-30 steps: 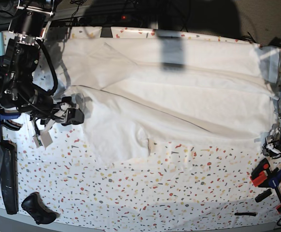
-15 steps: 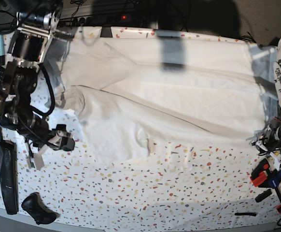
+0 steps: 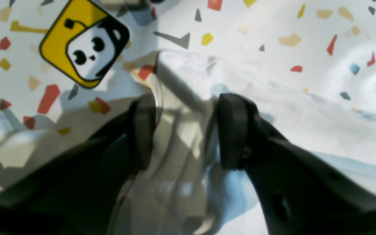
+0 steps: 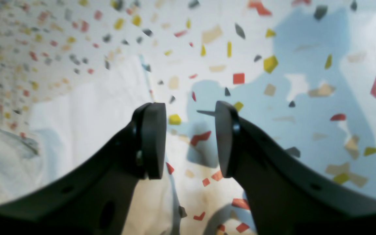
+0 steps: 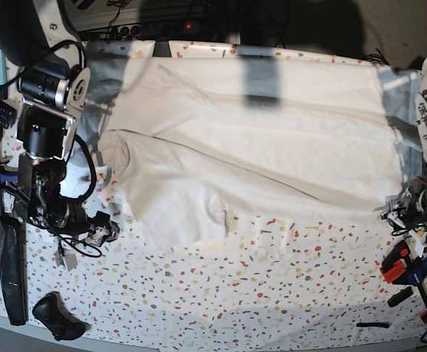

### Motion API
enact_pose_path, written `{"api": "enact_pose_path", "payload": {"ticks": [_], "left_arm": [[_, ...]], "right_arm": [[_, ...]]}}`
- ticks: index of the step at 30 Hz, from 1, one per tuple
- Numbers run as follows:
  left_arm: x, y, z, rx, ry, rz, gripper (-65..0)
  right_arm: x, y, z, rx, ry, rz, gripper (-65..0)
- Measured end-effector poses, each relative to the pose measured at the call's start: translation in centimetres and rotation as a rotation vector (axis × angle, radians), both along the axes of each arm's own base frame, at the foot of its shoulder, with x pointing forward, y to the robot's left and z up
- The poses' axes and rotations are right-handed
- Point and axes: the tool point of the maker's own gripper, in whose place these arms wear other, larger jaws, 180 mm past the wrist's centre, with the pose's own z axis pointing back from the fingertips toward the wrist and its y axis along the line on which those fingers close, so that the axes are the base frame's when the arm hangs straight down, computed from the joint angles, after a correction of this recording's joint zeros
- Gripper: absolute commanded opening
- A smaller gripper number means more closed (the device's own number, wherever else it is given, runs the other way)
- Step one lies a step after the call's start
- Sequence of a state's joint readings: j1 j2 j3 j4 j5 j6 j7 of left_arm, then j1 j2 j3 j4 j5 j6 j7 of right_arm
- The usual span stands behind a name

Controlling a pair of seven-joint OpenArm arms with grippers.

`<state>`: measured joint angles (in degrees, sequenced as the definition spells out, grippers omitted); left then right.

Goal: Fold the T-shirt properly

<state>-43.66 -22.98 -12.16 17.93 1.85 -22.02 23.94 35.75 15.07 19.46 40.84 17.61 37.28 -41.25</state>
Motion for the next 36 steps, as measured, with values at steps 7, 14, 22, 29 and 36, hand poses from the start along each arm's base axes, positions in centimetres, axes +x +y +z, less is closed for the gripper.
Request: {"api": "enact_pose_path", "payload": {"ticks": [7,14,22,29,36], "left_arm": [[-0.2,0.0,-0.1,-0.001,0.012,-0.001,-36.0],[-0.3,0.0,-0.2,-0.001,0.020,-0.001,-36.0],[0.2,-0.1,0.1,0.001,-0.014,-0.001,-38.8],[-0.2,-1.8,-0.8,-0.030,0.034,-0.029,-65.0],[-0.8,-2.2,-1.2,-0.040,0.094,-0.035,-65.0]], "right_arm": [[0.0,5.7,-2.7,0.056,0.037,0.049,-39.7],[0.3,7.3,-2.9,0.031,0.023,0.076,-39.7],[0.0,7.4,-3.1,0.028,0.043,0.084,-39.7],[-0.1,7.4,-3.2,0.027,0.050,0.087,-58.1],[-0.5,7.7,-3.1,0.012,0.108,0.133,-65.0]]}}
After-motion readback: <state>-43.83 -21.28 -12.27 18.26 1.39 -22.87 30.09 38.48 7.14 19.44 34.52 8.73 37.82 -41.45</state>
